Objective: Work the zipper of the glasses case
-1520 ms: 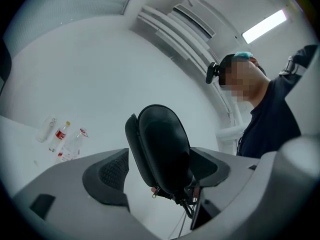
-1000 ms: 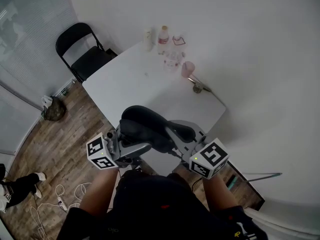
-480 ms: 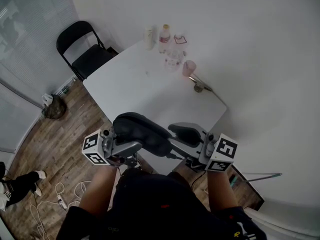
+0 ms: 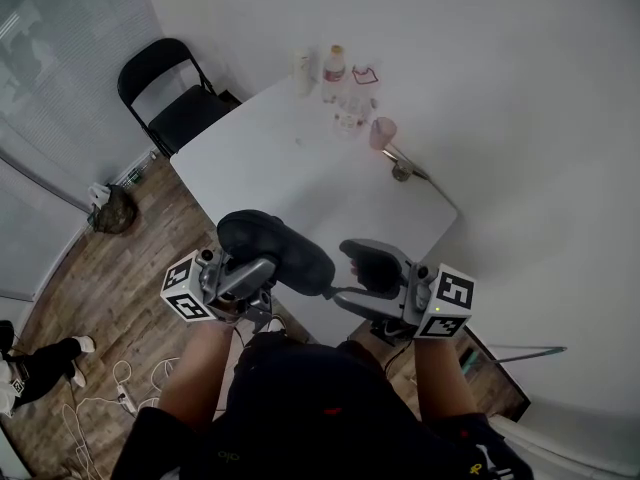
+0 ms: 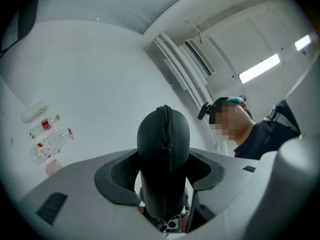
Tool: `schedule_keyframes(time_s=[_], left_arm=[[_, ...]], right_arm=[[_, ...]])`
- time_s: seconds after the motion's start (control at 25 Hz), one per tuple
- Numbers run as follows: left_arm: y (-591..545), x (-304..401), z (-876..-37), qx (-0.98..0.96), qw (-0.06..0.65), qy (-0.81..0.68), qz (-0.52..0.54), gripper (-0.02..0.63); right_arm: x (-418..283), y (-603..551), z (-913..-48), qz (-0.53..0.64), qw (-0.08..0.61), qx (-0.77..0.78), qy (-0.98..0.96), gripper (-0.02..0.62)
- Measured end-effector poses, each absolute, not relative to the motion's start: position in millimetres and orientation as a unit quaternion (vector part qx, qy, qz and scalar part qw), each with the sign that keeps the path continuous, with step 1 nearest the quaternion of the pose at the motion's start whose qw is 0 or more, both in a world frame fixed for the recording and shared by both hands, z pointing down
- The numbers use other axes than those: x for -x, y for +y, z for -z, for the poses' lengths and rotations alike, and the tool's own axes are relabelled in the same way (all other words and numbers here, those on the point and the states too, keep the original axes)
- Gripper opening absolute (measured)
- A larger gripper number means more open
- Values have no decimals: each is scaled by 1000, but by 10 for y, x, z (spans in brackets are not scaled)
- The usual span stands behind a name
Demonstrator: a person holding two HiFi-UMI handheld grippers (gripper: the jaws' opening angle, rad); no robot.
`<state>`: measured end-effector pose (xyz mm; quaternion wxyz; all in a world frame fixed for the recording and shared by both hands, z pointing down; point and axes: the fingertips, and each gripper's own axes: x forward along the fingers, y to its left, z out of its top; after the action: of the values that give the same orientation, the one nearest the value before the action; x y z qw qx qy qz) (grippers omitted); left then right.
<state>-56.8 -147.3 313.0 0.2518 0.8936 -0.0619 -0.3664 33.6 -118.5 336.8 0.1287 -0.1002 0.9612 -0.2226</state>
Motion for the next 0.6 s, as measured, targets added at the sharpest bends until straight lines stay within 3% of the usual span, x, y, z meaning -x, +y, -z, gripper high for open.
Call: schedule_keyframes(time_s=[0.44,0.6], left_arm=[[-1358,312,-3196,-913,249,-77,315,279],[-1351,327,-3181,-910,246,-78,325,279]], right_arm=[[-100,-1086,-3513,220,102,94,965,318],[-112,-1103,-3478,218,110,102,964,275]])
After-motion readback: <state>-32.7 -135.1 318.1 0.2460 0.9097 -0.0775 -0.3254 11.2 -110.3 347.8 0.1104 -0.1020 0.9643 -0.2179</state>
